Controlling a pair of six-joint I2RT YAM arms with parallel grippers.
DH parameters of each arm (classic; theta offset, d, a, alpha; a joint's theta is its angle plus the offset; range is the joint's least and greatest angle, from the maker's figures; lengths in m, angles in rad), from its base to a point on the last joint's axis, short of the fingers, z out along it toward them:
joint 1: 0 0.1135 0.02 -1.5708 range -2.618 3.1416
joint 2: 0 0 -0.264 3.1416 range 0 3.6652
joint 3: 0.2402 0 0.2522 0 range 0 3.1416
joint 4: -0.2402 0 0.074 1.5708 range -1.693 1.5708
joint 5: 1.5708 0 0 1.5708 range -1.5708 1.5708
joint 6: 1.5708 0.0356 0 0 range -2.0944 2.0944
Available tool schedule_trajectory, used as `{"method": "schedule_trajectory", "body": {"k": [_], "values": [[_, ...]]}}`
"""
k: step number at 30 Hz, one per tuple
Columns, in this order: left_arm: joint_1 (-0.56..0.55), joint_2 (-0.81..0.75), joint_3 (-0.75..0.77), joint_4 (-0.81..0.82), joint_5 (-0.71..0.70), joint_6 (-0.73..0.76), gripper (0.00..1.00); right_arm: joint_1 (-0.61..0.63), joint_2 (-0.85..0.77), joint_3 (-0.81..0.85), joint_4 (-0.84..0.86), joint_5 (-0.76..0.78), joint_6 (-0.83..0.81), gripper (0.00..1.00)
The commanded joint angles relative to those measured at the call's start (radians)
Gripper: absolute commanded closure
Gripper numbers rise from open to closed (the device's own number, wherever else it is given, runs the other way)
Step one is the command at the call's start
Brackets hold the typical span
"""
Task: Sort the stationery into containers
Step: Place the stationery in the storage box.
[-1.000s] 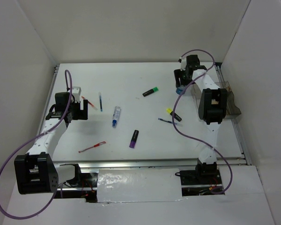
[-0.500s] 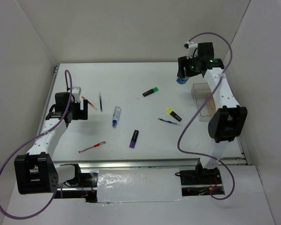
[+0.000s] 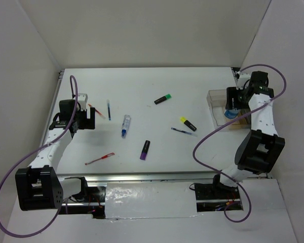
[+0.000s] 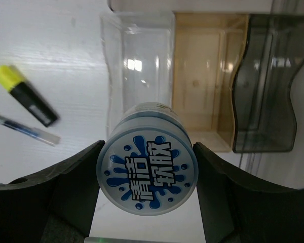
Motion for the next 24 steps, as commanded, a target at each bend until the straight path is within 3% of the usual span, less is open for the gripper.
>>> {"method": "schedule_trajectory", "body": {"k": [1,7,24], "values": [[-0.002,-0.027,0.000,0.028,0.027,-0.011,0.01,-0.025,-0.098,-0.042,0.123,0.094,-0.047,0.90],[-0.005,-0.027,0.005,0.019,0.031,-0.013,0.01,-0.056,-0.104,-0.165,0.327,0.267,-0.084,0.96],[-0.003,-0.027,0.008,0.022,0.027,-0.013,0.01,-0.134,-0.014,-0.193,0.485,0.333,-0.167,0.98]]}}
